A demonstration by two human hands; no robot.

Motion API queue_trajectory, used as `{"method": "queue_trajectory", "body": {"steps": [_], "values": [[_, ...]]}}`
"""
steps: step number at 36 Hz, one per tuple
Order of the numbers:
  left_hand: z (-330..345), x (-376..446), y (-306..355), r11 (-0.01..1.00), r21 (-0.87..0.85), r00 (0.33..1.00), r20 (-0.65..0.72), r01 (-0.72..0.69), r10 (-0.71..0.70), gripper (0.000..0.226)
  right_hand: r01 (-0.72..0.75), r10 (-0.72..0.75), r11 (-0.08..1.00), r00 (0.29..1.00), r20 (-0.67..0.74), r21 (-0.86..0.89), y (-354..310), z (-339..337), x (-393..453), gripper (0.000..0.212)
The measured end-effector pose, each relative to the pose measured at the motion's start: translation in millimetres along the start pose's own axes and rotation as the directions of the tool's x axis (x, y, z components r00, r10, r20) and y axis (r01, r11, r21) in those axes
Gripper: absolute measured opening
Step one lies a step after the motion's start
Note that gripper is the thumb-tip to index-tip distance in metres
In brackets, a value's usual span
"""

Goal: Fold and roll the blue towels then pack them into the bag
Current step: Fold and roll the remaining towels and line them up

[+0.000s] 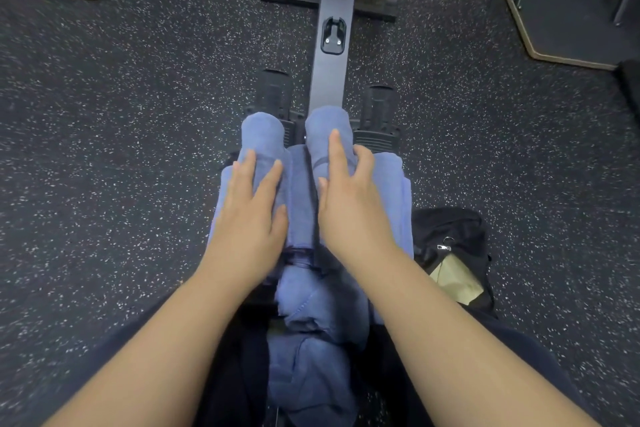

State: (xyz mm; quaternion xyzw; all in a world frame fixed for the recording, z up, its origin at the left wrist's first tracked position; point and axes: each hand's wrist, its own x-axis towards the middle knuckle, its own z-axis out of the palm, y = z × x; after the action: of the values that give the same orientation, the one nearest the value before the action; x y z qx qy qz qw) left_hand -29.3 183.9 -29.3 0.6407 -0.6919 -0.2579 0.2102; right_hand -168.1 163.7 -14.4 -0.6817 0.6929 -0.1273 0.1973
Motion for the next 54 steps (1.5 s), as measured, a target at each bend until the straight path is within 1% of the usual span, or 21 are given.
{"method": "queue_trajectory", "body": {"steps": [4,7,11,13,18,21,23,25,28,30,32,34,37,41,44,47,49,54], "values": [[1,0,0,0.998,-0.039,0.999,0.004,-0.04,0.04,0.056,-0.102,0.103,0.995,0.992,0.078,-0.015,-12,5,-1,0.071],[1,0,-1,0.997,-0.053,0.998,-0.002,-0.056,0.056,0.056,-0.103,0.102,0.995,0.986,0.133,0.0,-20,8,-5,0.076],[-1,2,-1,0.996,-0.058,0.998,0.003,-0.063,0.063,0.057,-0.109,0.104,0.994,0.986,0.133,0.029,-22,11,-9,0.074],[-2,4,-1,0.995,-0.066,0.997,0.002,-0.076,0.077,0.057,-0.091,0.086,0.995,0.988,0.13,0.038,-20,13,-10,0.07],[-2,5,-4,0.993,-0.058,0.994,0.026,-0.105,0.106,0.058,0.025,-0.031,0.998,0.991,0.132,0.049,-11,21,-10,0.065],[-2,6,-4,0.991,-0.066,0.992,0.036,-0.121,0.123,0.053,0.027,-0.043,0.993,0.989,0.139,0.115,-6,14,-11,0.061],[-3,6,-2,0.991,-0.083,0.994,0.033,-0.105,0.109,0.048,0.035,-0.054,0.989,0.991,0.124,0.146,-4,10,-14,0.06],[-4,7,0,0.992,-0.084,0.995,0.041,-0.091,0.095,0.05,0.045,-0.063,0.988,0.991,0.119,0.15,-2,10,-15,0.06],[-5,10,1,0.984,0.016,0.985,0.009,-0.175,0.175,0.051,0.046,-0.063,0.989,0.991,0.117,0.142,2,14,-14,0.059],[-4,14,5,0.971,0.076,0.974,0.011,-0.226,0.226,0.051,0.068,-0.079,0.992,0.992,0.098,0.108,4,13,-12,0.056],[-1,16,8,0.968,0.115,0.974,0.051,-0.224,0.219,0.054,0.105,-0.112,0.99,0.991,0.075,0.089,8,9,-10,0.053],[3,18,9,0.97,0.146,0.979,0.085,-0.195,0.184,0.058,0.112,-0.122,0.985,0.99,0.072,0.13,14,4,-9,0.048],[6,20,7,0.979,0.138,0.987,0.078,-0.148,0.138,0.059,0.093,-0.108,0.979,0.992,0.072,0.18,24,-2,-5,0.045],[8,19,6,0.974,0.157,0.986,0.059,-0.163,0.156,0.052,0.099,-0.106,0.985,0.993,0.044,0.138,39,-3,6,0.052],[9,19,6,0.97,0.167,0.984,0.045,-0.176,0.171,0.052,0.126,-0.128,0.988,0.992,0.017,0.093,52,-10,15,0.046],[10,19,6,0.968,0.166,0.983,0.036,-0.186,0.182,0.052,0.135,-0.135,0.989,0.991,-0.005,0.057,63,-15,17,0.05],[10,18,5,0.965,0.173,0.981,0.031,-0.196,0.194,0.053,0.171,-0.171,0.984,0.985,-0.015,0.054,69,-13,10,0.053],[10,9,6,0.954,0.205,0.975,0.019,-0.219,0.219,0.053,0.248,-0.247,0.967,0.969,-0.028,0.05,76,-7,-26,0.053]]}}
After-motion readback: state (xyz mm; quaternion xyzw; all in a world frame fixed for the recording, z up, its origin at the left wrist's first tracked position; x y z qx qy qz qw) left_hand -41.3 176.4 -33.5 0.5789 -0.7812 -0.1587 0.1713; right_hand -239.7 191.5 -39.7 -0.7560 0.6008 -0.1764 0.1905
